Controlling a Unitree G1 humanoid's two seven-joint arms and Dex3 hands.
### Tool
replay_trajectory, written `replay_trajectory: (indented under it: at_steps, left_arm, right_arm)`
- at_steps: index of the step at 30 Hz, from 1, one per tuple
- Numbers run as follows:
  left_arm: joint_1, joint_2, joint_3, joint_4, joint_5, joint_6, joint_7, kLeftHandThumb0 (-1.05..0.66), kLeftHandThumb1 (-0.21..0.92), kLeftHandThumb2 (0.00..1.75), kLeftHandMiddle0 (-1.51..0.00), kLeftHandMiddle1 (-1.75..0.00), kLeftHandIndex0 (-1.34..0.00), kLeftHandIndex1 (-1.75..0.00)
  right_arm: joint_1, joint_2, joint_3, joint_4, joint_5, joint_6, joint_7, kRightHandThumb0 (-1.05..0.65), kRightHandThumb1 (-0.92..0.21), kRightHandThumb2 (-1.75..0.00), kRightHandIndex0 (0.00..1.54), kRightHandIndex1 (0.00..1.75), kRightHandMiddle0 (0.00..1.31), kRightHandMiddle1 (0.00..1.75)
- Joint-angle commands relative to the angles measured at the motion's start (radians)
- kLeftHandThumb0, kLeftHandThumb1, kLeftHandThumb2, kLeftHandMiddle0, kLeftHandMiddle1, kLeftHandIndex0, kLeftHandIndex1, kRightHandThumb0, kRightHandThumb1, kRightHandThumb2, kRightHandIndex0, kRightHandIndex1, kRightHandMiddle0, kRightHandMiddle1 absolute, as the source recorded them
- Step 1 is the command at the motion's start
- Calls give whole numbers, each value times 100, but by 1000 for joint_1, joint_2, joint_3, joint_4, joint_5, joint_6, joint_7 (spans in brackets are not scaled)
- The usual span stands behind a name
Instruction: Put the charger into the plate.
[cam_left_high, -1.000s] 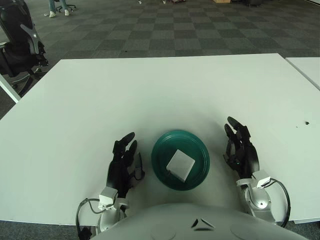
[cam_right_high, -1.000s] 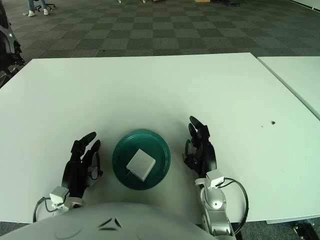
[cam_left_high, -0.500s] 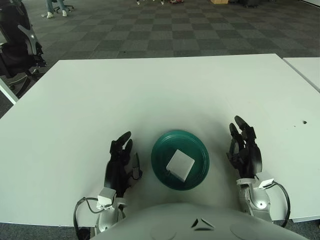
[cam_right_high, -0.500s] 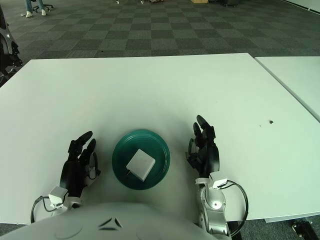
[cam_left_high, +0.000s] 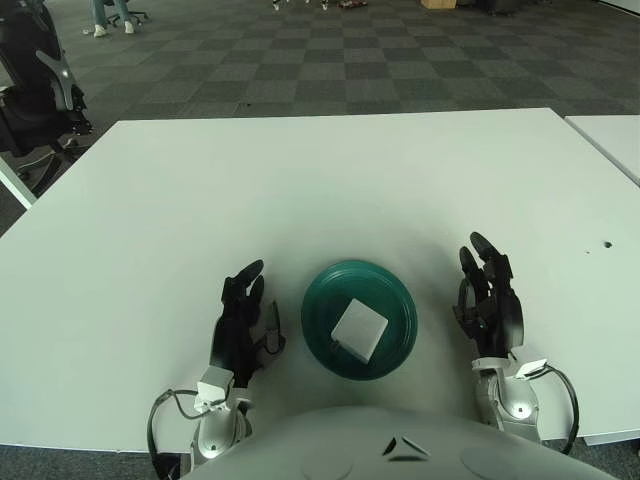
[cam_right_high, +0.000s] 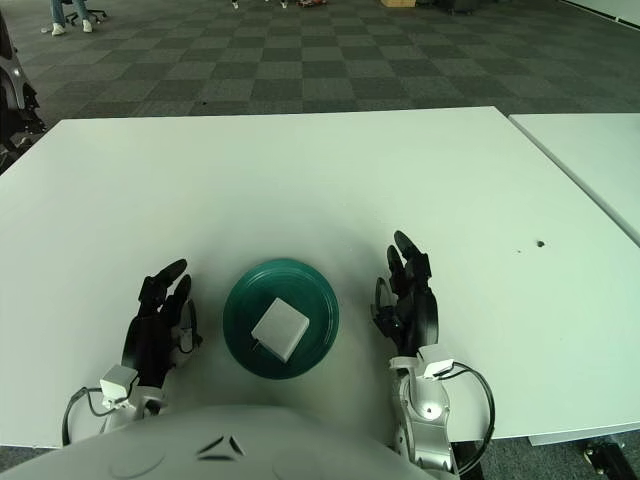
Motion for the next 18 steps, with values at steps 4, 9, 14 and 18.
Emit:
replay_trajectory:
  at_steps: [4, 9, 14, 18]
  left_arm:
    - [26, 0, 3, 46, -18, 47, -13, -86, 92, 96, -31, 0, 0, -80]
    - [25, -4, 4, 52, -22, 47, -11, -87, 92, 96, -32, -1, -2, -81]
    - [22, -7, 5, 64, -29, 33, -12, -86, 92, 94, -36, -3, -6, -84]
    - [20, -10, 5, 73, -25, 17, -8, -86, 92, 93, -38, -4, -7, -85]
  right_arm:
    - [61, 11, 25, 109, -62, 44, 1, -78, -92, -63, 23, 0, 0, 55]
    - [69, -3, 33, 111, -69, 33, 25, -79, -92, -64, 24, 0, 0, 53]
    - [73, -19, 38, 108, -73, 32, 50, -80, -92, -67, 24, 0, 0, 53]
    - [62, -21, 40, 133, -89, -15, 57, -81, -92, -69, 24, 0, 0, 53]
